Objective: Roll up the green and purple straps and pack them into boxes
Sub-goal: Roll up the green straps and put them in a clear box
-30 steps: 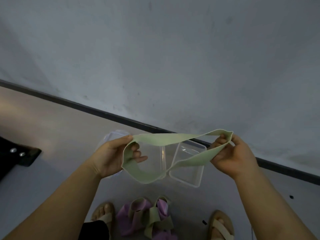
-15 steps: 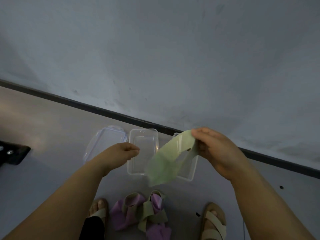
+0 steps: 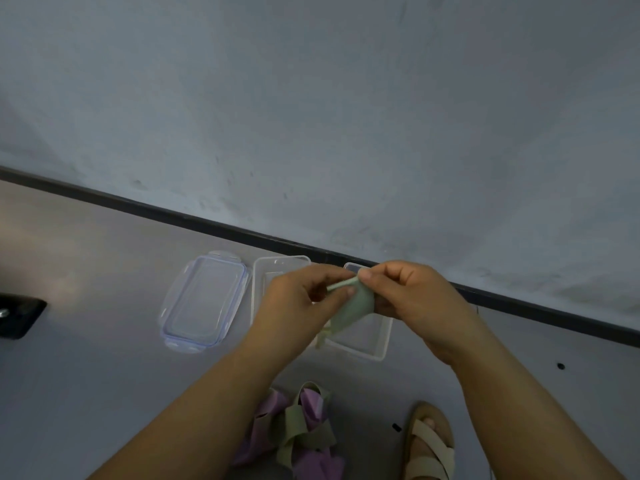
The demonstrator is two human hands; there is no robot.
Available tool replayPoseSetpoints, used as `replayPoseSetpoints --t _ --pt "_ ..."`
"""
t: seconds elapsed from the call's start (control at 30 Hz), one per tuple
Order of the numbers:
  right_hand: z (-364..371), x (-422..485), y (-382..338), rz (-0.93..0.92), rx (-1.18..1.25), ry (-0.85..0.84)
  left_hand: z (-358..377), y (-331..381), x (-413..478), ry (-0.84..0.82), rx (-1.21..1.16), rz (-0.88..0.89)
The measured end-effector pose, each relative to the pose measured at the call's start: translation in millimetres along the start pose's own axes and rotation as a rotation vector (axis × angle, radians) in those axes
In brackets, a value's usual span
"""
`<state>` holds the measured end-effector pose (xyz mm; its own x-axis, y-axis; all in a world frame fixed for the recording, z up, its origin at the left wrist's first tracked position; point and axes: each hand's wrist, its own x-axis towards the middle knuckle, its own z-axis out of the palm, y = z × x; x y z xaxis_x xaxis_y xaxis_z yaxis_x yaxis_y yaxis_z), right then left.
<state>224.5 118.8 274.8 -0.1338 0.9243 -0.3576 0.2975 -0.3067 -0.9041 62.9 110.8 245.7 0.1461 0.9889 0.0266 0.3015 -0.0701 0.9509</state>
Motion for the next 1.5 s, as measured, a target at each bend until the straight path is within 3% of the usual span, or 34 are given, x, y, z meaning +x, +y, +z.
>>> replayPoseSetpoints --t 0.13,0.23,0.4,0.53,0.7,0.8,0.93,1.1,1.27,1.5 --pt "-3 1 1 -0.046 -0.196 0.114 -3 2 1 -0.021 0.075 0.029" --pt "-4 0 -1 -0.071 -0.224 0.222 -4 -1 2 0.067 0.108 -0.003" --pt "18 -2 -2 -0.072 -0.111 0.085 -2 4 6 0.215 -0.106 -0.178" --pt "31 -2 0 -0.117 -0.133 0.074 3 14 2 0.130 -0.422 -0.296" --pt "21 -1 -2 -0.126 -0.088 0.160 3 19 2 0.000 -0.533 -0.318" --pt "15 1 -1 -0.156 -0.156 0.203 2 20 4 0.072 -0.463 -0.307" --pt "8 2 -3 -0.157 -0.157 0.108 -5 11 8 0.210 -0.202 -0.213" --pt "6 1 -2 -0.160 -0.139 0.022 -11 11 10 0.047 -0.317 -0.197" --pt "6 3 -3 -0.163 -0.026 0.071 -12 12 10 0.077 -0.336 -0.139" --pt "5 2 -3 -0.239 -0.128 0.086 -17 11 12 0.021 -0.303 -0.123"
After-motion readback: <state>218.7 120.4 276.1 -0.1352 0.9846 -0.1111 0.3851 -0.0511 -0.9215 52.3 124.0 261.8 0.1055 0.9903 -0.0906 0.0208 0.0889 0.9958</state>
